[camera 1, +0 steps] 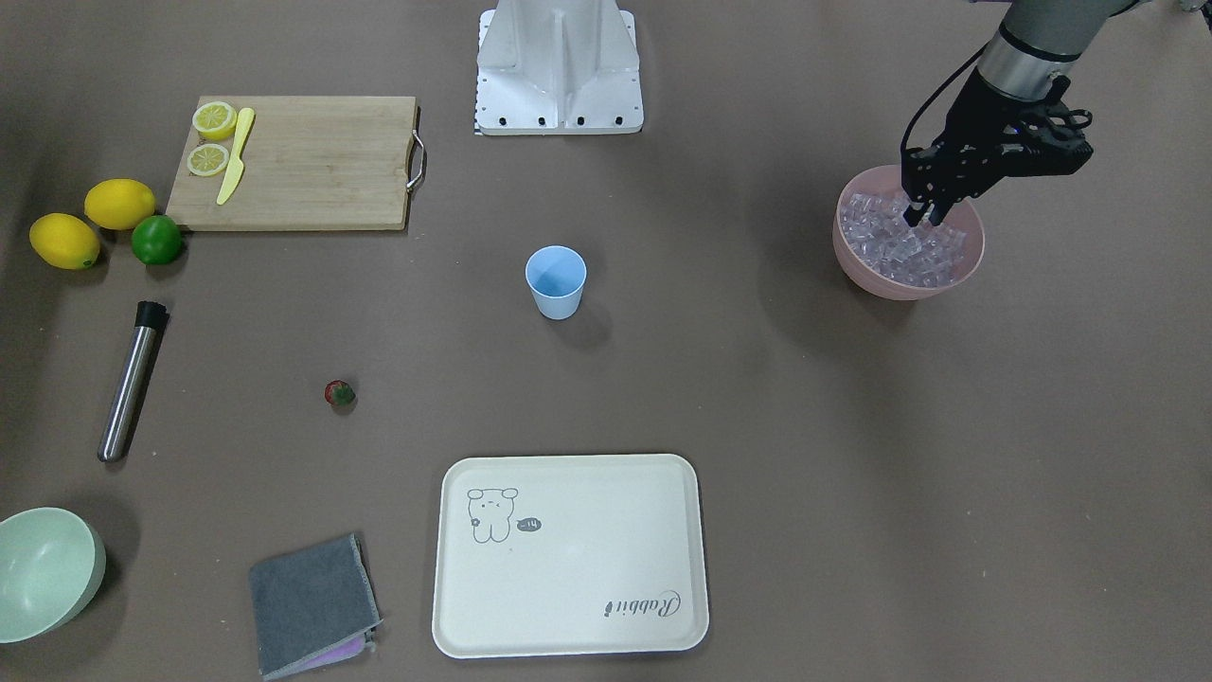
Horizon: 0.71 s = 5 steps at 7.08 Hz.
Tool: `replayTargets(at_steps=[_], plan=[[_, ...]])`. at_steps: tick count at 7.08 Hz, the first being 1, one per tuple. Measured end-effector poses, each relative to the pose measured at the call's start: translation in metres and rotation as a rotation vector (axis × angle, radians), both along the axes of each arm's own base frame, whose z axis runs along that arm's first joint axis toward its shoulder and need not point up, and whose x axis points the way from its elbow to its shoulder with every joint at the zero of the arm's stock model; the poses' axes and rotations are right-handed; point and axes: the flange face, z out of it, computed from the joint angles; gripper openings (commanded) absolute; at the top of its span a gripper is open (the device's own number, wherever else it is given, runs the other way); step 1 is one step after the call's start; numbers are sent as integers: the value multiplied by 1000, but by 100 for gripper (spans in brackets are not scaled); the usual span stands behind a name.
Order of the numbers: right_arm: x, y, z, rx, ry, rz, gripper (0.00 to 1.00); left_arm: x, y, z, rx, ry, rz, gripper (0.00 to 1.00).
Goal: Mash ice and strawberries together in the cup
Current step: 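Lift the ice cube and carry it over the light-blue cup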
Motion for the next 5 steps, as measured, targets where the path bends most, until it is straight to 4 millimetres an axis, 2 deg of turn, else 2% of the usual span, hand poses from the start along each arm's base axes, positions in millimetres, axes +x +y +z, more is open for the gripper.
replayTargets(at_steps=[2, 3, 5], plan=[[0, 0, 0, -1, 2, 0, 100, 59, -13, -76, -29, 127, -13, 0], [0, 0, 0, -1, 3, 0, 100, 91, -17, -105, -29, 153, -20, 0], [0, 0, 1, -1, 4, 0, 100, 162, -7, -143, 20, 156, -42, 0]])
